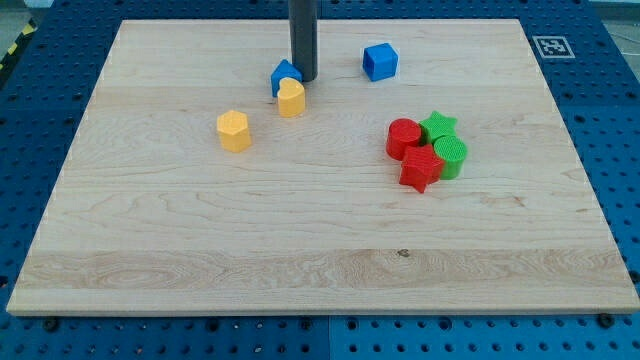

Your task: Place the arm close to the blue cube

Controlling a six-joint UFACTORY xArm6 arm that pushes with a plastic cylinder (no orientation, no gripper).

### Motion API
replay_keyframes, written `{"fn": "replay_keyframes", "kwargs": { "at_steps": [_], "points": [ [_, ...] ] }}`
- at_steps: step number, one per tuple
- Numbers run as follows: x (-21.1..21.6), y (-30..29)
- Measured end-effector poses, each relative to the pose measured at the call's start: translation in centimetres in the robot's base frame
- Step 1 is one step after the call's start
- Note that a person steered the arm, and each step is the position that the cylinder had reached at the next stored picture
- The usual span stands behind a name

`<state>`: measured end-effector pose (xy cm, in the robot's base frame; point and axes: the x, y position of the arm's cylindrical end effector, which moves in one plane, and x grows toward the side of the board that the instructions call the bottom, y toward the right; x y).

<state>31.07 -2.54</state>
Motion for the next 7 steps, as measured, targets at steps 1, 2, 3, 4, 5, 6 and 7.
{"fn": "replay_keyframes", "kwargs": {
  "at_steps": [1,2,3,4,5,6,7],
  "points": [
    [-0.2,0.1],
    [-1.7,1.8],
    [0.2,3.2],
    [2.7,4.5],
    [2.7,6.4],
    [2.7,9.6],
    [2.7,13.3]
  ]
}}
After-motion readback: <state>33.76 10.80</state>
